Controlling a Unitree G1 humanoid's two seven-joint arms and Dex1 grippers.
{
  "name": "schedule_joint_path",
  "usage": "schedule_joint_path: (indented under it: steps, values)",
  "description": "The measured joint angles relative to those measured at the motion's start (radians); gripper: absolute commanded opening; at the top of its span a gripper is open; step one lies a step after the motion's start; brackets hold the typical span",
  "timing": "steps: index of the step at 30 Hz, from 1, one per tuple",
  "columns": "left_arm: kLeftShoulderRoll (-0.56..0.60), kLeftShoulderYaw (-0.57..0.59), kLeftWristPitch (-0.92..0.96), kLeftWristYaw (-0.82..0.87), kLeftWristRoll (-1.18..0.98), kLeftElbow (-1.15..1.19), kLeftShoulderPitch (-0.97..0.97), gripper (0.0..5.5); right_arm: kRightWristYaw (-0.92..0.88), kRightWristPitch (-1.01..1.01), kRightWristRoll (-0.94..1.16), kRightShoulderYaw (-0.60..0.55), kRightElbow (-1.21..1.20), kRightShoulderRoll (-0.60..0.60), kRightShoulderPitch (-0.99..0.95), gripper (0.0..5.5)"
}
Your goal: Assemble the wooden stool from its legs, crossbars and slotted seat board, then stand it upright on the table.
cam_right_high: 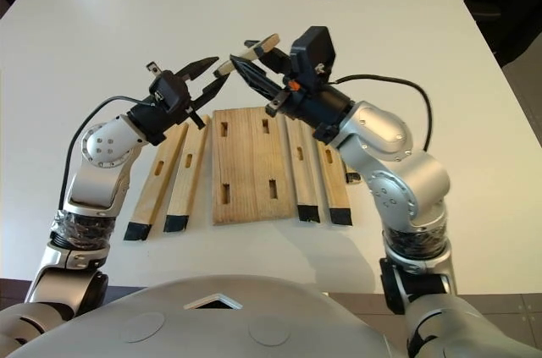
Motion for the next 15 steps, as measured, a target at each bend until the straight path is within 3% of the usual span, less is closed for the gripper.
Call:
schedule_joint_path:
  steps: [7, 11, 15]
  values:
    - [0.021, 0.019, -0.02, 0.059, 0.075, 0.048, 0.011, 1.69, 0.291, -0.102, -0.105, -0.226, 0.154, -0.344, 0.149, 1.28]
    - [0.024, 0.025, -0.029, 0.087, 0.083, 0.042, 0.048, 1.69, 0.554, -0.228, -0.163, -0.28, 0.171, -0.506, 0.357, 1.28]
    - [0.025, 0.027, -0.031, 0.111, 0.102, 0.038, 0.071, 1.69, 0.7, -0.307, -0.19, -0.287, 0.173, -0.576, 0.446, 1.28]
